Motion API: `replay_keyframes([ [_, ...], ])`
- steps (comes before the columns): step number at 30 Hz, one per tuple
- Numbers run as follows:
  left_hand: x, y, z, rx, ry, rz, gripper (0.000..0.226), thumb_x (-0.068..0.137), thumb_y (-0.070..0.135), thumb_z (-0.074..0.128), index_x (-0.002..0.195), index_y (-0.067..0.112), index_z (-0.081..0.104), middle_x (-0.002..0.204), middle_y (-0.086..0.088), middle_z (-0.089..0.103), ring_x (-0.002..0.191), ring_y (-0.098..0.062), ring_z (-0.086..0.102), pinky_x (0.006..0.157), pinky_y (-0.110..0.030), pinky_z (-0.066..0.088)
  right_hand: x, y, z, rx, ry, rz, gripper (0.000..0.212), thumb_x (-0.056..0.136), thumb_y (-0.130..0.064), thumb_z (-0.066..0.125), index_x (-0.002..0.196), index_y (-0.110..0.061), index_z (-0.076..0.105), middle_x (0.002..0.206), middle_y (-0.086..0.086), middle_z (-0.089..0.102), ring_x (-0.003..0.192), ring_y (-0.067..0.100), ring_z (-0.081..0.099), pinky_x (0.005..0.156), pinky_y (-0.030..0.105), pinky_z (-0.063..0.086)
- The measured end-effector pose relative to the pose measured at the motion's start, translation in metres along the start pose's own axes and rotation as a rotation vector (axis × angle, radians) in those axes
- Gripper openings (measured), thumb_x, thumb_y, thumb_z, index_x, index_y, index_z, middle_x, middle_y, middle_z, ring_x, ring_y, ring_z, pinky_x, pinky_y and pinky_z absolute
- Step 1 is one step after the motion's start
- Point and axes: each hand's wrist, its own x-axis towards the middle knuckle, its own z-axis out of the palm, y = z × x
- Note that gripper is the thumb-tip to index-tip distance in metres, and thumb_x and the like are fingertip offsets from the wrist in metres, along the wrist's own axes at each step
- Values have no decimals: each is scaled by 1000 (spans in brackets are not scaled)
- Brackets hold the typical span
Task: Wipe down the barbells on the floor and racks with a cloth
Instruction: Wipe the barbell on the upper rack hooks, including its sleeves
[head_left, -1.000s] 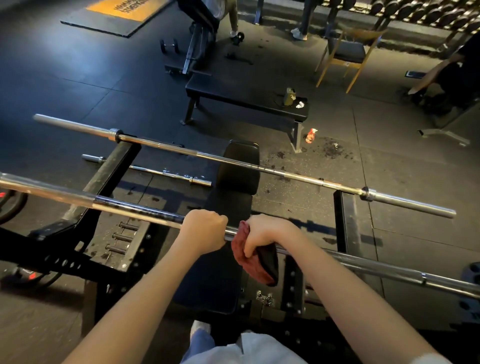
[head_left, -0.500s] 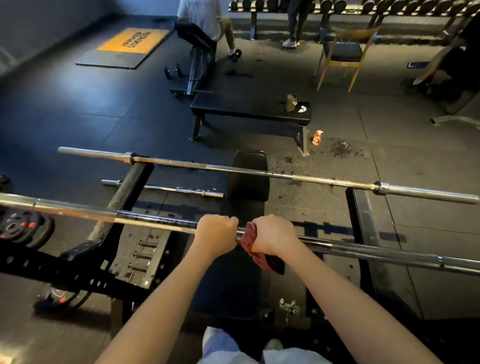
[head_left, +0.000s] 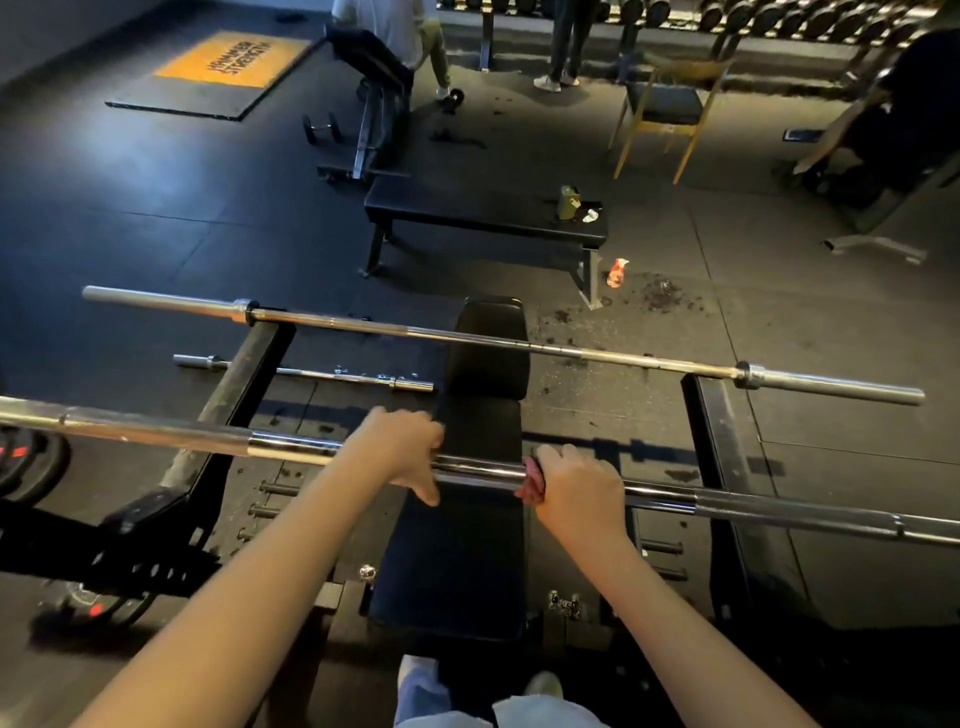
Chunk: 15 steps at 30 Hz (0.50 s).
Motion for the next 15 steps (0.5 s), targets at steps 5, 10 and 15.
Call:
replay_keyframes([
  [5, -6, -5, 12, -94, 47, 1, 20, 85, 40, 57, 86, 21, 60, 70, 7, 55, 63, -8, 53, 61, -24, 42, 3, -6, -10, -49, -94, 38, 26, 78, -37, 76, 76, -17, 58, 69, 1, 58, 58, 18, 58, 51, 28, 40],
  [10, -12, -5, 14, -39, 143, 19, 22, 88, 42, 54, 94, 23, 62, 79, 6, 60, 72, -12, 58, 68, -27, 49, 48, -12, -31, 79, -820, 64, 14, 86, -36, 61, 92, -23, 57, 91, -2, 61, 80, 14, 59, 65, 25, 46],
  [15, -12, -4, 17, -1, 220, 35, 24, 90, 45, 50, 90, 23, 60, 77, 6, 60, 70, -13, 60, 72, -30, 54, 85, -22, -30, 294, -1229, 104, 23, 76, -28, 74, 94, -24, 61, 99, 1, 66, 90, 18, 63, 79, 33, 55],
])
